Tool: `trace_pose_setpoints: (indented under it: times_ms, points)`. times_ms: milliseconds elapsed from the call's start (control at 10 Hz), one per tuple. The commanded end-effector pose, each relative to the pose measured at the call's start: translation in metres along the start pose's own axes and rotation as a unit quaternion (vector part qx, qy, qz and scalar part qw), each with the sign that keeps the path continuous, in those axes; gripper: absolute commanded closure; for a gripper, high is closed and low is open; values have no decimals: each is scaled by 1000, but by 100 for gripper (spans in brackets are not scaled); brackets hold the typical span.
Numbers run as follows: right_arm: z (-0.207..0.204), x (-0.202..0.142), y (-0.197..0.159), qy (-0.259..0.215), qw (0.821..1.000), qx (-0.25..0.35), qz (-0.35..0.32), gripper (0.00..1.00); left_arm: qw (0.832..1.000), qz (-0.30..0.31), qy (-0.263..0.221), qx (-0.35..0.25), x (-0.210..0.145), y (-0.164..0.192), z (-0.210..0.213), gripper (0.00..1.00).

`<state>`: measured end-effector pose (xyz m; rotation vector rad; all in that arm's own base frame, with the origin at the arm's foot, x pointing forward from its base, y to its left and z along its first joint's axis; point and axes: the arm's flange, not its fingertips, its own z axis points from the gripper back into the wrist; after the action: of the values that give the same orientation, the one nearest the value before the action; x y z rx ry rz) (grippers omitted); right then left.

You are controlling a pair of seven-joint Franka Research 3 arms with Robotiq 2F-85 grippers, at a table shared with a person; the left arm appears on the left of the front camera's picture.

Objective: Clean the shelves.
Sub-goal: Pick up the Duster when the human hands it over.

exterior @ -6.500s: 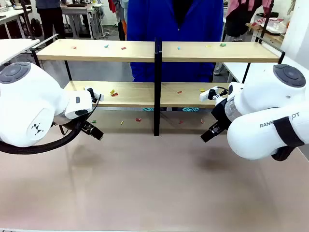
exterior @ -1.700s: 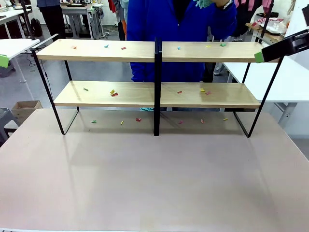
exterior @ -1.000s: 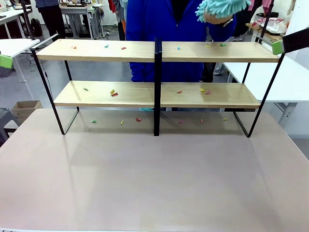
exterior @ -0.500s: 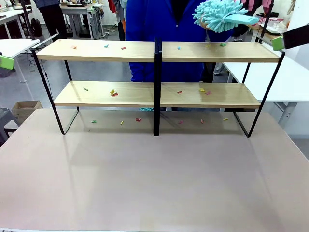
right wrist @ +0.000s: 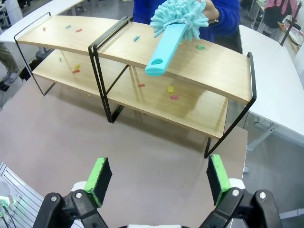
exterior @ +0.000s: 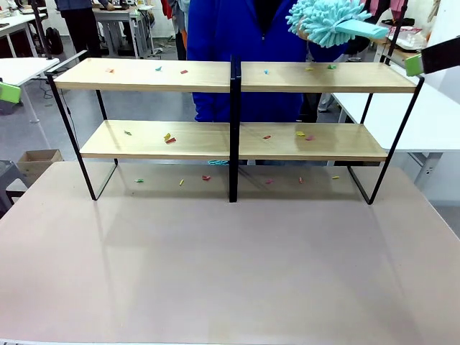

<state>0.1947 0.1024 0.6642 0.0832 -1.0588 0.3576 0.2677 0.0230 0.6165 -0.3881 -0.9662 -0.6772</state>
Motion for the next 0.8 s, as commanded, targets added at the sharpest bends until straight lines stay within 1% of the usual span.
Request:
trace_pose_setpoints:
  times_ms: [0, 300, 400, 500, 600, 700]
  points:
    - [0, 0, 0, 1, 1000, 1, -1, 0, 1000, -4, -2, -2, 1, 0, 0, 0]
    - [0, 0, 0, 0, 1000, 0, 0, 0, 1000, -4, -2, -2, 1, 0, 0, 0]
    - [-15, 23, -25, 153, 980, 41, -117, 0, 1000, -4, -2, -2, 1, 0, 0, 0]
    - [-24, 47, -40, 165, 950, 189, -185, 0, 1000, -4, -2, -2, 1, 0, 0, 0]
    - [-22, 68, -53, 152, 913, 273, -262, 0, 1000, -4, -2, -2, 1, 0, 0, 0]
    - [-9, 77, -62, 140, 900, 293, -292, 0, 1000, -4, -2, -2, 1, 0, 0, 0]
